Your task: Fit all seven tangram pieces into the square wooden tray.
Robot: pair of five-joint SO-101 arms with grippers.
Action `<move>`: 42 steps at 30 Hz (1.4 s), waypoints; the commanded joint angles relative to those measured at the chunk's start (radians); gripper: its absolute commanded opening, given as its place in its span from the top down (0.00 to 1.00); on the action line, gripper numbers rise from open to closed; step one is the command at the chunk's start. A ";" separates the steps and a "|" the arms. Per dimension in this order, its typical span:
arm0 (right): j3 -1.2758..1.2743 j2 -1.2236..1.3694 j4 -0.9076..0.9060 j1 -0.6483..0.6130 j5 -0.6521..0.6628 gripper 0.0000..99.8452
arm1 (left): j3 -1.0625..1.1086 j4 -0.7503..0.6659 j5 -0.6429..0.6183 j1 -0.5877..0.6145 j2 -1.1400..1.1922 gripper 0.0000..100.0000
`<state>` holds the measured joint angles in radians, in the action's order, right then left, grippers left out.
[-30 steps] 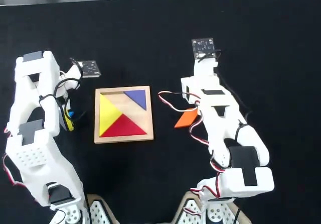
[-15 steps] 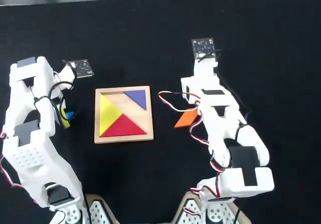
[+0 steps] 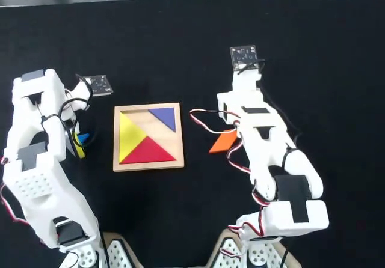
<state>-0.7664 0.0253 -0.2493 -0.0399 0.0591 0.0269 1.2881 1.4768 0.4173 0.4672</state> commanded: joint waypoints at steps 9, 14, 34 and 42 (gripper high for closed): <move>0.065 -0.007 0.020 -0.011 0.011 0.97 | -0.016 -0.005 0.612 0.008 0.014 0.76; 0.065 -0.007 0.020 -0.011 0.011 0.97 | -0.038 0.044 0.609 0.007 0.012 0.76; 0.064 -0.007 0.020 -0.011 0.011 0.98 | -0.189 0.270 0.545 -0.047 -0.183 0.88; 0.062 -0.007 0.018 -0.008 0.011 0.98 | -0.206 0.284 0.307 -0.288 -0.316 0.88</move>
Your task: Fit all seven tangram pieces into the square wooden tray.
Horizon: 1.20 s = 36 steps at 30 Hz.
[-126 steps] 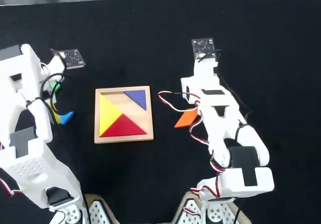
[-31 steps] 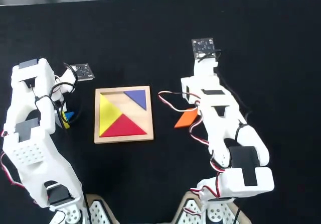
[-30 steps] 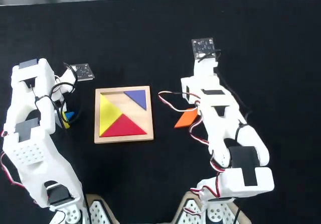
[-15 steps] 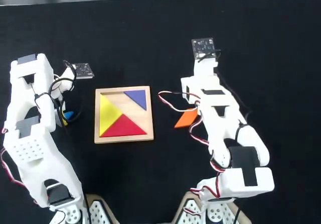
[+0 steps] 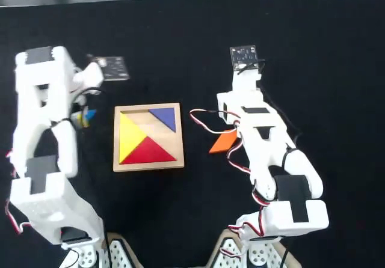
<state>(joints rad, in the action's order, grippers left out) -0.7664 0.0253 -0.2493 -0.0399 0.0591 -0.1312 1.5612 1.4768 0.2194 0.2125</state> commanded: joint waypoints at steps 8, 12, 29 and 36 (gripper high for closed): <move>0.062 -0.008 0.015 -0.005 0.011 0.98 | 0.044 -0.183 0.137 -0.260 -0.061 0.88; 0.062 -0.010 0.015 0.005 0.011 0.98 | 0.130 -0.275 0.129 -0.300 -0.061 0.88; 0.065 -0.015 0.017 0.028 0.005 0.98 | 0.271 -0.540 0.101 -0.305 0.015 0.88; 0.065 -0.013 0.018 0.026 0.008 0.98 | 0.124 -0.460 0.014 -0.295 0.129 0.88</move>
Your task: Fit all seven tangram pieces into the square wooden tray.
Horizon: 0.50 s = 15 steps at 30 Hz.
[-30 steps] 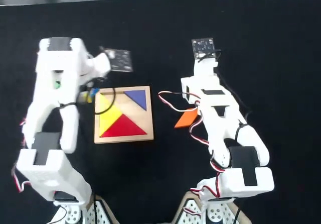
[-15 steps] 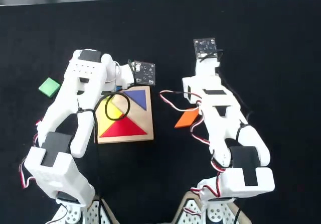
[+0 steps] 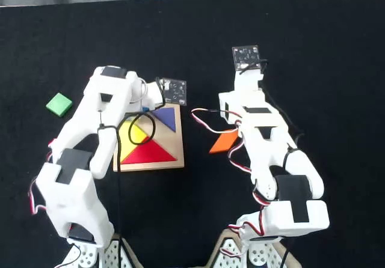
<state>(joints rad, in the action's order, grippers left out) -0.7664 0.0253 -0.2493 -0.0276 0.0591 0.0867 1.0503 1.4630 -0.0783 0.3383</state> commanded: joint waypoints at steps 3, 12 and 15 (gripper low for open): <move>0.065 -0.013 0.018 0.012 0.008 0.98 | -0.139 0.098 0.026 0.002 0.014 0.88; 0.067 -0.012 0.018 0.009 0.009 0.98 | -0.096 0.104 0.020 0.008 0.012 0.88; 0.067 -0.012 0.018 0.009 0.009 0.98 | -0.094 0.098 0.020 0.008 0.014 0.88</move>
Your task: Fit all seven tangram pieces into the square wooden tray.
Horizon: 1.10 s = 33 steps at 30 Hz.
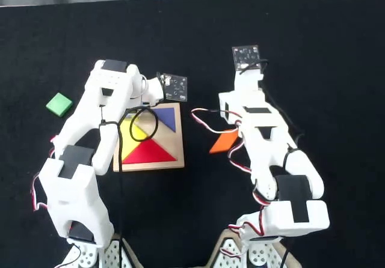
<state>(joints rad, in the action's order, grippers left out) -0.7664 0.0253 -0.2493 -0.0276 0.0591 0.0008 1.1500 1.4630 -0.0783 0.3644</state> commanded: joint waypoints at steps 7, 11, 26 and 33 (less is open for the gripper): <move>0.067 -0.012 0.018 0.009 0.009 0.98 | -0.002 0.003 0.020 0.010 -0.011 0.88; 0.067 -0.012 0.018 0.009 0.009 0.98 | -0.001 0.005 0.020 0.013 -0.011 0.88; 0.067 -0.010 0.018 0.009 0.009 0.98 | -0.010 -0.005 -0.038 0.012 -0.011 0.74; 0.067 -0.010 0.018 0.009 0.009 0.98 | -0.044 -0.052 -0.201 0.001 -0.021 0.78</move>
<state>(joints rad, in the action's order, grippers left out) -0.7664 0.0253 -0.2493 -0.0276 0.0591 0.0069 1.1132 1.3709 -0.0783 0.3644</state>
